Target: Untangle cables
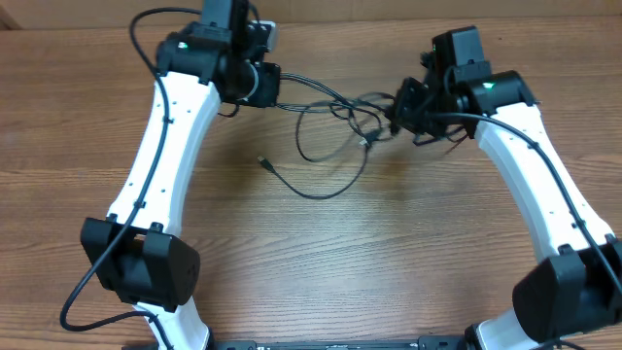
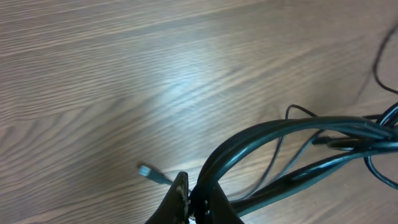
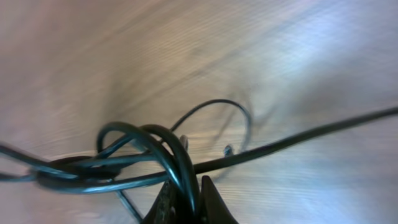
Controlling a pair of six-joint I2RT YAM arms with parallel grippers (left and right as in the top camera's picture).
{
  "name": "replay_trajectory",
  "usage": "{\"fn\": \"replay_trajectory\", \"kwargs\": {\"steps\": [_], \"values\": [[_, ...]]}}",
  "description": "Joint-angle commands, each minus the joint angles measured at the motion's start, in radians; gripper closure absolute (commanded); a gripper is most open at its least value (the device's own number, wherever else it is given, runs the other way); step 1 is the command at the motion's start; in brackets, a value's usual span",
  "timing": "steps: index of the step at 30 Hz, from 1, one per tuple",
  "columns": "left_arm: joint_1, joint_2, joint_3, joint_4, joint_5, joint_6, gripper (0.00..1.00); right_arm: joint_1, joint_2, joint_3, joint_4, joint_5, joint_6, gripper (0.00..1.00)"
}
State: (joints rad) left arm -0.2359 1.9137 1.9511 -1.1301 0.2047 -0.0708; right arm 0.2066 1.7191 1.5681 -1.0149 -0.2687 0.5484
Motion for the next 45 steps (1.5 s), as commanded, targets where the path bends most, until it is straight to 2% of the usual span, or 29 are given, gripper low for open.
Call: {"fn": "replay_trajectory", "kwargs": {"steps": [1,4,8,10,11,12,15,18,20,22,24,28,31,37,45], "values": [[0.061,0.0,0.002,-0.007,-0.259,0.033,0.96,-0.106,-0.019,0.004,-0.141,0.556,0.117,0.96],[0.066,0.0,0.002,-0.006,-0.275,0.029,0.96,-0.119,-0.019,0.004,-0.239,0.724,0.211,0.96],[0.068,0.0,0.002,-0.011,-0.247,0.022,0.96,-0.123,-0.019,0.004,-0.247,0.702,0.195,0.89],[0.067,0.0,0.002,-0.011,-0.15,0.032,0.96,-0.123,-0.019,0.004,-0.214,0.6,0.092,0.82],[0.058,0.002,0.002,-0.01,-0.044,0.07,0.96,-0.121,-0.019,0.004,-0.174,0.436,-0.05,0.71],[0.052,0.003,0.002,-0.01,0.013,0.089,0.96,-0.121,-0.019,0.004,-0.158,0.348,-0.113,0.65],[0.024,0.012,0.002,-0.016,0.094,0.119,0.96,-0.121,-0.019,0.004,-0.118,0.058,-0.272,0.5],[-0.008,0.029,0.002,-0.035,0.101,0.119,0.96,-0.121,-0.019,0.004,-0.111,-0.082,-0.322,0.37],[-0.029,0.046,0.002,-0.055,0.1,0.119,0.95,-0.121,-0.019,0.004,-0.117,-0.104,-0.322,0.33],[-0.044,0.068,0.002,-0.077,0.1,0.119,0.9,-0.121,-0.019,0.004,-0.129,-0.089,-0.317,0.28],[-0.059,0.095,0.002,-0.089,0.099,0.12,0.8,-0.121,-0.019,0.004,-0.139,-0.05,-0.286,0.25],[-0.072,0.144,0.002,-0.09,0.095,0.12,0.5,-0.121,-0.019,0.004,-0.14,0.024,-0.222,0.24],[-0.073,0.18,0.002,-0.089,0.096,0.12,0.39,-0.121,-0.019,0.004,-0.136,0.025,-0.211,0.24],[-0.076,0.248,0.002,-0.09,0.099,0.177,0.35,-0.121,-0.019,0.004,-0.13,0.025,-0.211,0.22],[-0.085,0.323,0.001,-0.069,0.084,0.168,0.4,-0.121,-0.019,0.004,-0.121,0.025,-0.211,0.19]]}}
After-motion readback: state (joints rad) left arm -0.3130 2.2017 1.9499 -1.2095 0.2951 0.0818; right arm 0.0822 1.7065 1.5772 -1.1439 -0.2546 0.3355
